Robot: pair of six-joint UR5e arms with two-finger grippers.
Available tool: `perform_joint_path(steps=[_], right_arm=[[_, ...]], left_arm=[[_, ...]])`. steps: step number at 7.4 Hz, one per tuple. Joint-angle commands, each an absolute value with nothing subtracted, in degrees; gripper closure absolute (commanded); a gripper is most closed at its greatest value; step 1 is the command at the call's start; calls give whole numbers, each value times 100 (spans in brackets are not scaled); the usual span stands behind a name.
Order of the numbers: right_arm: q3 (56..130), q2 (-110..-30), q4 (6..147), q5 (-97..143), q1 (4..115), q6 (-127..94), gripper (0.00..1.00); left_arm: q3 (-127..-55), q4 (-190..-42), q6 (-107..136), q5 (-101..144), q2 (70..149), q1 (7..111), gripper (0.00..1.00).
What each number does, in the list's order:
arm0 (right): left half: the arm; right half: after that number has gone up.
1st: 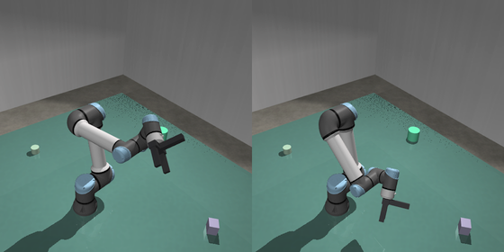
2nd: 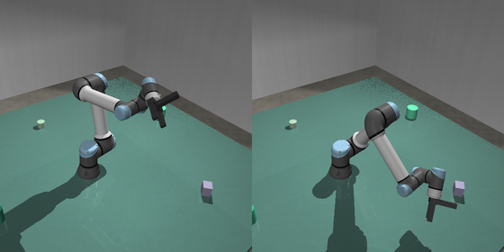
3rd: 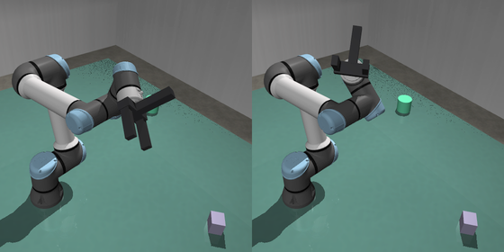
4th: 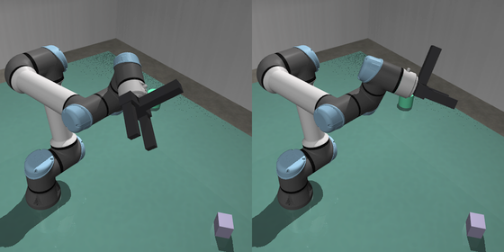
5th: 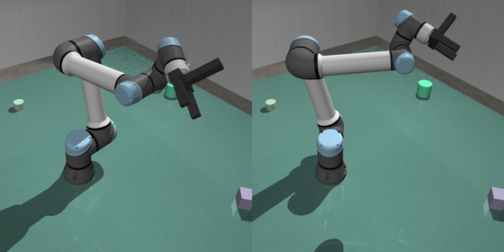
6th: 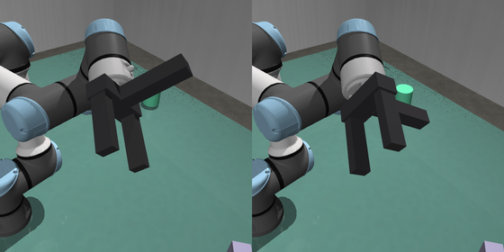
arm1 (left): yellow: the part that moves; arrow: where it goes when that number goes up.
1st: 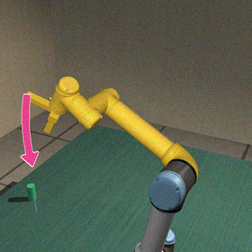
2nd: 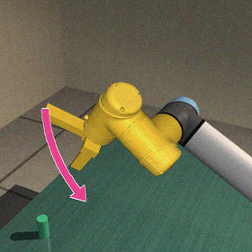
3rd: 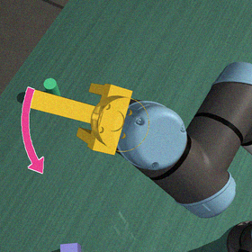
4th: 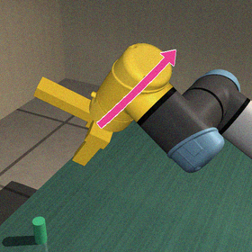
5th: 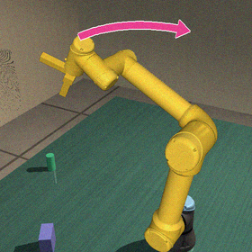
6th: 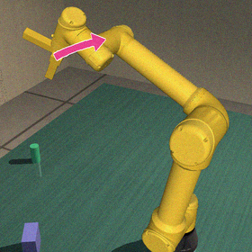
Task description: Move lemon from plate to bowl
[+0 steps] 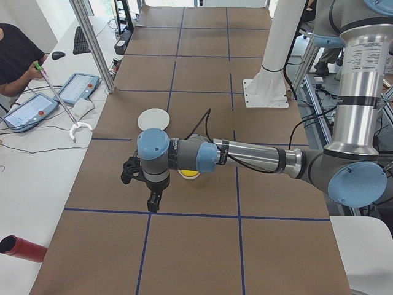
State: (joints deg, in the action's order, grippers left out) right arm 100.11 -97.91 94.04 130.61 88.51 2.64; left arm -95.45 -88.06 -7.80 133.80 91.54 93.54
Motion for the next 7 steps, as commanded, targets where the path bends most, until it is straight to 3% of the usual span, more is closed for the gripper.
perform_joint_path(steps=[1,7], right_arm=[[10011,-9791,9404,13061,8851,264,0],[10011,-9791,9404,13061,8851,264,0]], left_arm=[[-9528,-8833,-861,13360,9088,9588,0],[-9589,-8868,-1079,13377,9088,9598,0]])
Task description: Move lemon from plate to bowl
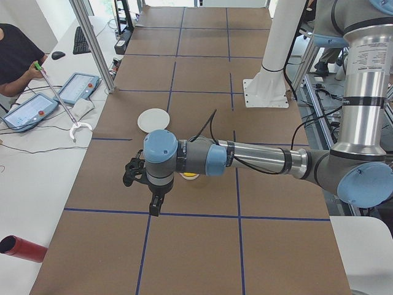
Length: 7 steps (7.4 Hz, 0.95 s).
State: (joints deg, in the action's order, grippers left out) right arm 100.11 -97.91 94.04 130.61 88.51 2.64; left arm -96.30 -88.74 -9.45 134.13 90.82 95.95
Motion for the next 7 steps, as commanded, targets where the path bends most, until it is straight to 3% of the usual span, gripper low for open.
perform_joint_path(steps=[1,7], right_arm=[[10011,-9791,9404,13061,8851,264,0],[10011,-9791,9404,13061,8851,264,0]], left_arm=[[-9580,-8842,-1185,13368,9070,9598,0],[-9711,-8204,-1187,13359,8763,9580,0]])
